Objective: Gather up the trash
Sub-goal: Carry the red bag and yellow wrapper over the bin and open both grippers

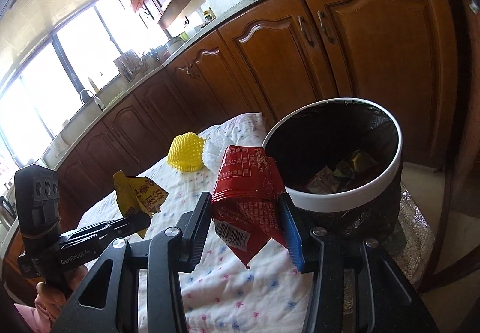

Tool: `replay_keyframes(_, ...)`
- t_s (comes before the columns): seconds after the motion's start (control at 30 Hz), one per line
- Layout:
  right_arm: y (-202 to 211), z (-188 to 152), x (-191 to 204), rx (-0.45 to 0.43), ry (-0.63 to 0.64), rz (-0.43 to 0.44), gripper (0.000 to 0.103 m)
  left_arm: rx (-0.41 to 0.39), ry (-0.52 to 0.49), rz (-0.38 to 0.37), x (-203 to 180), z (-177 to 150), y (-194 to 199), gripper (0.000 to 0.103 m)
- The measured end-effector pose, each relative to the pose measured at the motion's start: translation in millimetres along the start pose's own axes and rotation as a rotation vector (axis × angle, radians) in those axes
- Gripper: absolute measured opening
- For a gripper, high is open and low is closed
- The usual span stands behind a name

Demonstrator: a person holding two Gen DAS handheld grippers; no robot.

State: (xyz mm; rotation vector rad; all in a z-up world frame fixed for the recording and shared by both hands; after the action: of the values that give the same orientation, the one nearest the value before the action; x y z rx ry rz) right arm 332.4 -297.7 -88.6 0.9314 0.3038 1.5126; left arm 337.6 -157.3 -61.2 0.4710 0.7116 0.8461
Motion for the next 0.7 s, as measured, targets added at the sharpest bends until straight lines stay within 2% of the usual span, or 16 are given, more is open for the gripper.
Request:
replay_keyframes(0.4,-1,45,-59,-0.040,-0.056,-0.074,0.046,0.058,-0.127,-0.045,-40,50,-70,0.008)
replay_keyframes(0.7,-28,67,-85,0.001,-0.055,-0.119,0.046,0.149,-0.134,-0.056,-40,72,-135,0.008)
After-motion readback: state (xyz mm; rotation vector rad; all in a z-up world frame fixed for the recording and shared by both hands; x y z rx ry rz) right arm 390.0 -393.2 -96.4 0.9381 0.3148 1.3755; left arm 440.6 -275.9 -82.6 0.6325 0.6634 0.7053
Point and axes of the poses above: each gripper's, at about its wrist camera, not at the fingertips, and y roughly against the way its jaws point, x to its left, z to its top, the point moved 10 cm from there along -y, roughly the way its jaws point, and after that the axes turned 9 degrees about -z, right-handed, at the moved point
